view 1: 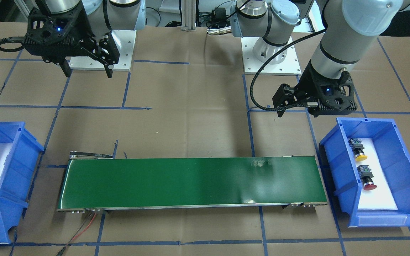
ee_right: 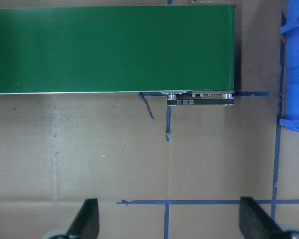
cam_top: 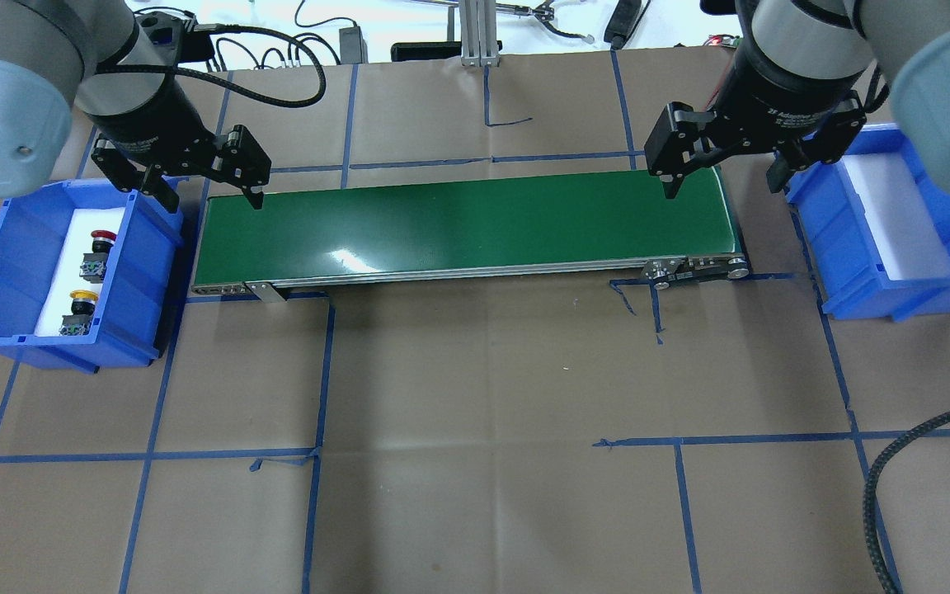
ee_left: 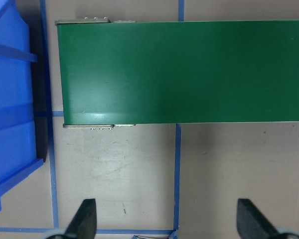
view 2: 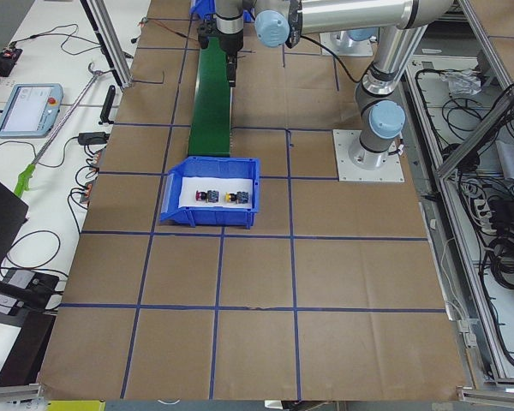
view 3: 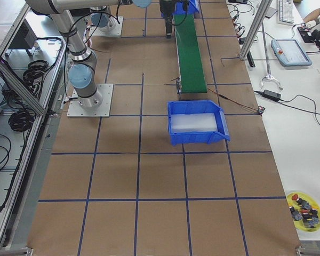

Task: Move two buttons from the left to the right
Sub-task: 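Move the left gripper down into the blue bin toward the yellow button, then lower the left gripper and grasp the yellow-capped button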

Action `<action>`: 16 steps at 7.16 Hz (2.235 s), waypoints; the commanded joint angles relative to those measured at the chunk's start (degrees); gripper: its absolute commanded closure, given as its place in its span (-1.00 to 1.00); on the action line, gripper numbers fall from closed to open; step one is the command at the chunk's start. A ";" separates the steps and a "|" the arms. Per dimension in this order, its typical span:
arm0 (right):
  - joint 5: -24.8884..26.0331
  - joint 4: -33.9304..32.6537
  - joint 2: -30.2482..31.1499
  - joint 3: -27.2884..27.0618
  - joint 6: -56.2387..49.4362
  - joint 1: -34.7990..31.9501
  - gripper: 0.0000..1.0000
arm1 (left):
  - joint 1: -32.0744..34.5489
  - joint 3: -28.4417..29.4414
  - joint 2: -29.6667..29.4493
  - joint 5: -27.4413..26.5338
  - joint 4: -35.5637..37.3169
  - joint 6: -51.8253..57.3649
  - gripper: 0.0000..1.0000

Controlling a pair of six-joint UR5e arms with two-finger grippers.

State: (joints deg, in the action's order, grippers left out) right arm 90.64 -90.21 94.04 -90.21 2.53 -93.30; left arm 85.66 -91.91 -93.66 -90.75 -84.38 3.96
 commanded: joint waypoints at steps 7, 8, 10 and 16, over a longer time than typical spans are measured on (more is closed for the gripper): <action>0.06 -0.05 -0.18 -0.05 -0.07 -0.04 -1.00 | -30.08 -3.34 0.15 -0.22 -0.01 33.36 -0.96; -0.02 -0.14 -0.18 0.03 -0.07 -0.04 -1.00 | -33.07 -4.75 0.06 -0.22 2.09 37.39 -0.96; -0.20 0.29 -0.09 -0.05 0.02 -0.04 -1.00 | -36.96 -6.96 -1.52 0.31 6.31 41.56 -0.96; -0.72 1.53 0.00 1.35 0.20 0.05 -1.00 | -33.02 -13.90 -7.13 0.57 23.01 37.52 -0.96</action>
State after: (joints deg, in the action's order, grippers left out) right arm 90.25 -88.66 94.04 -89.03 2.65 -93.20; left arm 51.85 -105.31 -98.91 -90.24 -63.67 41.44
